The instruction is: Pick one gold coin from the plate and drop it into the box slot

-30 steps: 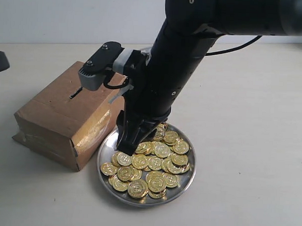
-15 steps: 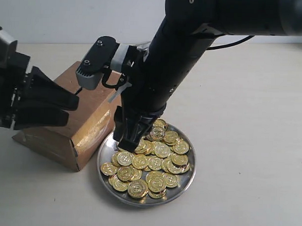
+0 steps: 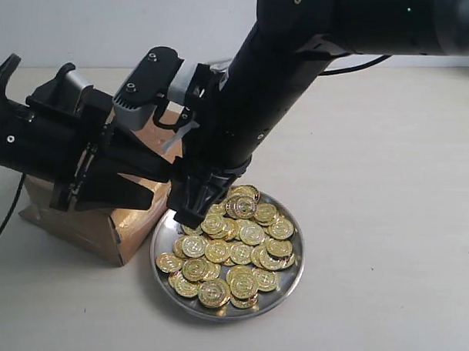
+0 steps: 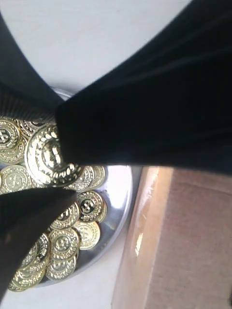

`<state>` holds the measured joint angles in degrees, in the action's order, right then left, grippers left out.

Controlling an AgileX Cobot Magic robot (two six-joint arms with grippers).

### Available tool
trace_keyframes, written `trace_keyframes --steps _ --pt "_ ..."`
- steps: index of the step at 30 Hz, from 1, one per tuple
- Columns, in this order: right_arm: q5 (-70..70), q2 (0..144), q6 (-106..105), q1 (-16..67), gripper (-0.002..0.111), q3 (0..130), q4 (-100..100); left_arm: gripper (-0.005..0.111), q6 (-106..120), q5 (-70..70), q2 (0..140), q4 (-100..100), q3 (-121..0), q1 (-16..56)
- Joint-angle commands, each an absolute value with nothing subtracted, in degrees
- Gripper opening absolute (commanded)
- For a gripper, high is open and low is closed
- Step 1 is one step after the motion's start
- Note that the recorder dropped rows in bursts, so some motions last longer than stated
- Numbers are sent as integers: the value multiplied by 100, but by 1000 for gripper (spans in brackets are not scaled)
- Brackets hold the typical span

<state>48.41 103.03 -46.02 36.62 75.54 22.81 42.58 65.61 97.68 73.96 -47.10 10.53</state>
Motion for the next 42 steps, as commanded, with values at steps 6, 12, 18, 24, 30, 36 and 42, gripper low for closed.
trace_keyframes --steps 6,12,18,24,30,36,42 --pt "4660 10273 -4656 3659 26 7584 2384 54 4181 6603 10067 7819 -4748 1091" --pt "4532 10273 -4656 3659 26 7584 2434 47 4181 6643 10067 7840 -4748 1140" --pt "4532 10273 -4694 3659 26 7584 2555 41 4205 6591 10067 7840 -4748 1197" --pt "4521 10273 -4694 3659 26 7584 2594 31 4205 6591 10067 7837 -4748 1197" --pt "4496 10273 -4694 3659 26 7584 2651 1 4312 6602 10067 7826 -4748 1197" --pt "4484 10273 -4708 3659 26 7584 2702 0 4312 6612 10067 7814 -4748 1197" --pt "4668 10273 -4708 3659 43 7584 2702 0 4312 6627 10067 7814 -4748 1197"
